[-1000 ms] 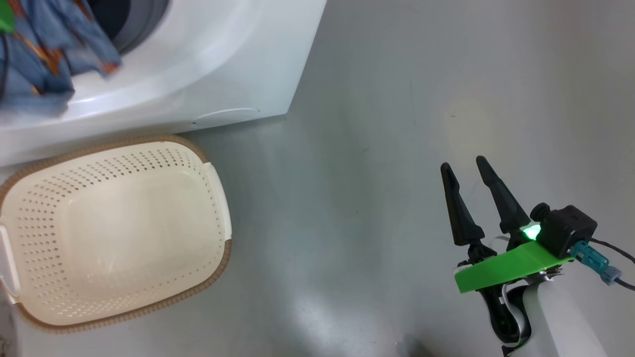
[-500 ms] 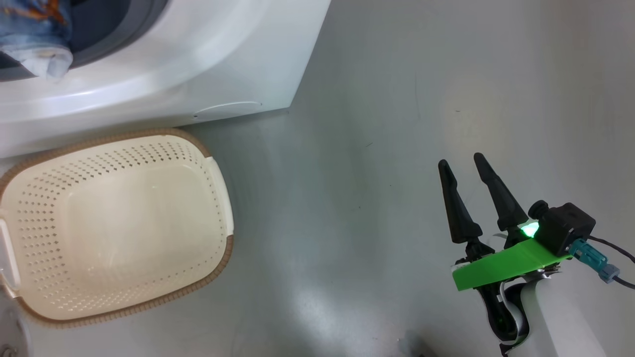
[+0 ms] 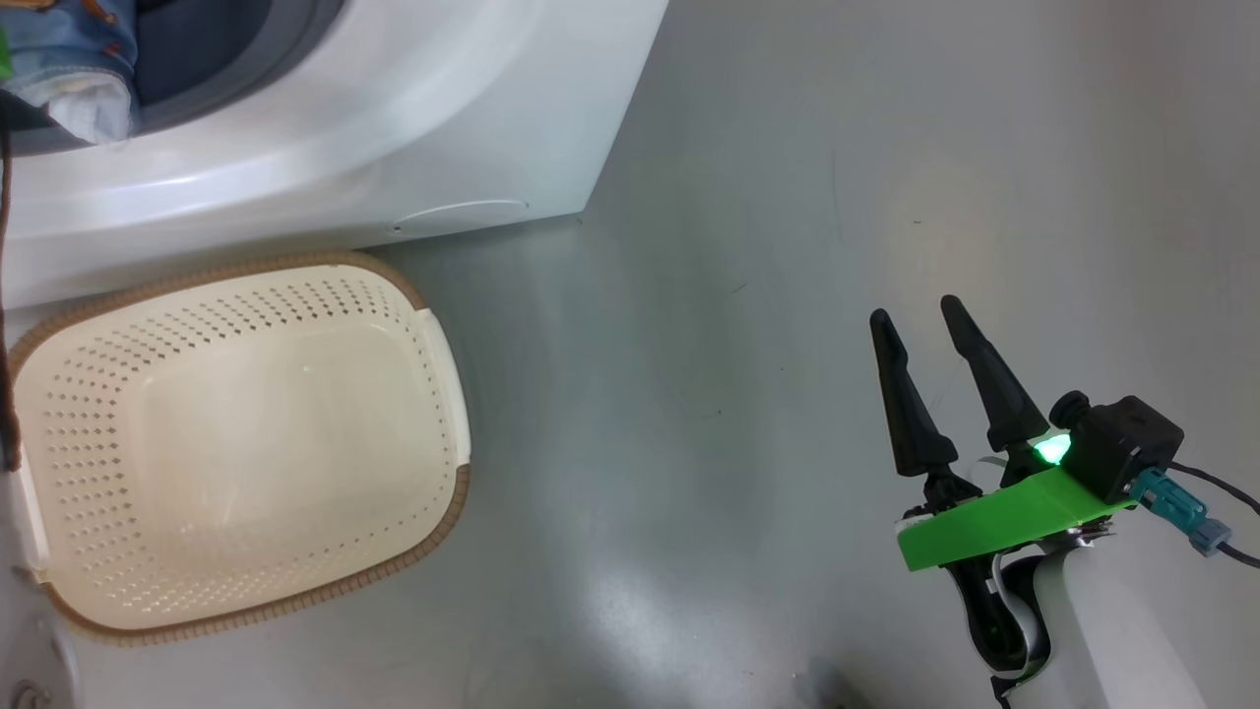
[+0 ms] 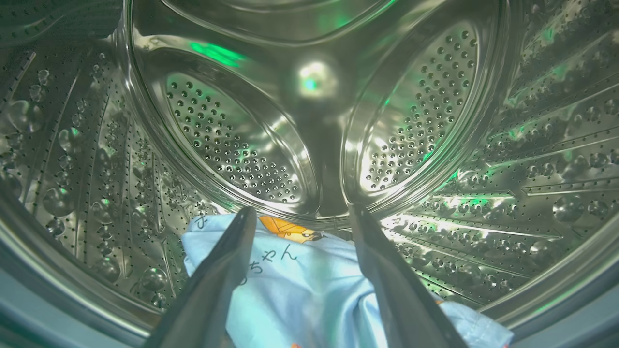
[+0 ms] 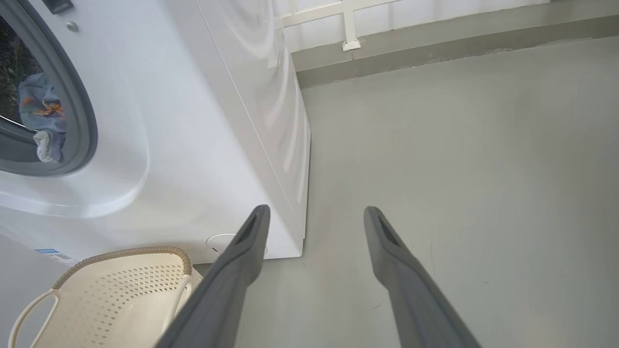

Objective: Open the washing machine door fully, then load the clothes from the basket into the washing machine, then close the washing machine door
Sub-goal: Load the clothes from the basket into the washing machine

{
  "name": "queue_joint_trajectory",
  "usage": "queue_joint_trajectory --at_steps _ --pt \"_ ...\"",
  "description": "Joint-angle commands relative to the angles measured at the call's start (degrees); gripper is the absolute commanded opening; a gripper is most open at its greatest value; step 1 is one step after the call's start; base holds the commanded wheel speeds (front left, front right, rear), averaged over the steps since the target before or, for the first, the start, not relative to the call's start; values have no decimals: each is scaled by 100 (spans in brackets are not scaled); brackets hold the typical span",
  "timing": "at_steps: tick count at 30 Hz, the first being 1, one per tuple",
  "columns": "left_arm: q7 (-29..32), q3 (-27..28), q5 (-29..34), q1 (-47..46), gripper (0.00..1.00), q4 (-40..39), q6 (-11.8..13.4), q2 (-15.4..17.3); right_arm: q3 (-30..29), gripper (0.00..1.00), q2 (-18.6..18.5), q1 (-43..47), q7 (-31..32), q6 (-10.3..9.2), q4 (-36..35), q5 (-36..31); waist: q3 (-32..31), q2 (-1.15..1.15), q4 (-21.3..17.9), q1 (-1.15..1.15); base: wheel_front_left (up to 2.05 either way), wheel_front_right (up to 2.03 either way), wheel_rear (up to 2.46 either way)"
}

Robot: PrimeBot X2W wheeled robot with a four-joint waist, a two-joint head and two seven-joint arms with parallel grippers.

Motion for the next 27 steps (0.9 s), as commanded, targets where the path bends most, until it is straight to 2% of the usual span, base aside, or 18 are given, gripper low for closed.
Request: queue_joint_trajectory --at_steps 1,15,27 --pt "-29 100 29 113 100 -110 -23 223 112 100 -9 17 -28 9 -127 32 -2 0 2 0 0 0 0" --pt "-29 185 47 706 100 -283 -118 -78 64 100 -43 55 -28 9 -149 15 -79 0 140 0 0 0 0" --pt "-29 228 94 1978 100 -1443 -154 -479 -57 100 -205 61 -28 9 -176 -37 -194 0 464 0 0 0 0"
